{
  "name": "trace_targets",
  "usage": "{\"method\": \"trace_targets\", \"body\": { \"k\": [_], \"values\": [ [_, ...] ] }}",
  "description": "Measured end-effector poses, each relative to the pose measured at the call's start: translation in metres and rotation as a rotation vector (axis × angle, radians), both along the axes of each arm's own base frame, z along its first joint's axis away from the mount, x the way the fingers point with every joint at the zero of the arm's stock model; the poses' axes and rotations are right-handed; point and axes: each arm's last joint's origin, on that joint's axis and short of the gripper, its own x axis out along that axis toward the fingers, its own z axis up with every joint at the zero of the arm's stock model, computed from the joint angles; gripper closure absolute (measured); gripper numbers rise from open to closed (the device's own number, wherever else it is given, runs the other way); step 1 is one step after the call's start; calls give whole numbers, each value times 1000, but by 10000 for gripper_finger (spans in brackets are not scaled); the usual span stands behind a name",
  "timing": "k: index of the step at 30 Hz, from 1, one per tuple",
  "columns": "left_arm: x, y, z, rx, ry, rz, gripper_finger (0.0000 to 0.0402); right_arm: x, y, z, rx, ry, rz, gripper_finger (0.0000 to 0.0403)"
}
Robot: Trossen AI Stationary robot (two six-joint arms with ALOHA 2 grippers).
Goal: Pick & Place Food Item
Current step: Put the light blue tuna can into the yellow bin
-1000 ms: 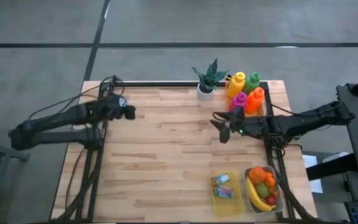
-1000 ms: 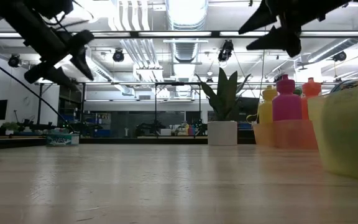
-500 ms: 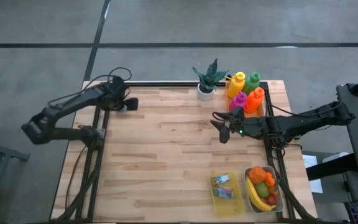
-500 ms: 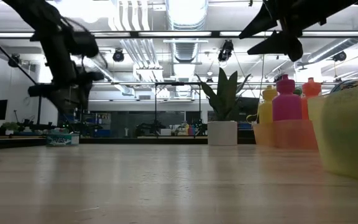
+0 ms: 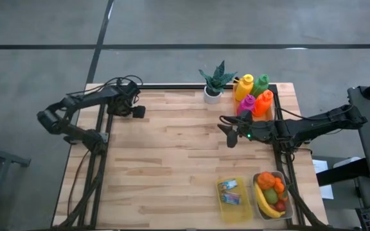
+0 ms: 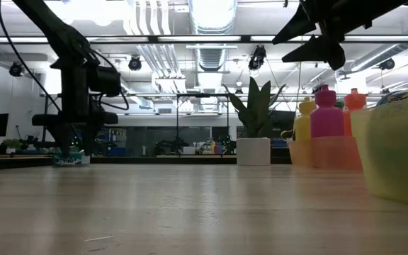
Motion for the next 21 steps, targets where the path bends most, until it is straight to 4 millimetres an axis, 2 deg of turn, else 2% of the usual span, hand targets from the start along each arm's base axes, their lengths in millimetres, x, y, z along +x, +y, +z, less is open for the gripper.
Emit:
{"method": "trace_targets", "body": {
  "k": [3, 7, 10, 14, 18, 21],
  "values": [
    [1, 0, 1, -9, -15, -2, 138, 0, 0, 0, 0, 1, 0, 149],
    [5, 0, 13, -39, -119, -17, 138, 0, 0, 0, 0, 2, 1, 149],
    [7, 4, 27, 44, -133, -22, 138, 0, 0, 0, -1, 6, 1, 149],
    [8, 12, 42, 178, -60, -60, 138, 0, 0, -1, -1, 9, 2, 149],
    [9, 15, 40, 193, -31, -61, 138, 0, 0, -1, -2, 9, 2, 149],
    [7, 13, 30, 158, -3, -62, 138, 0, 0, -1, -2, 8, 2, 149]
  ]
}}
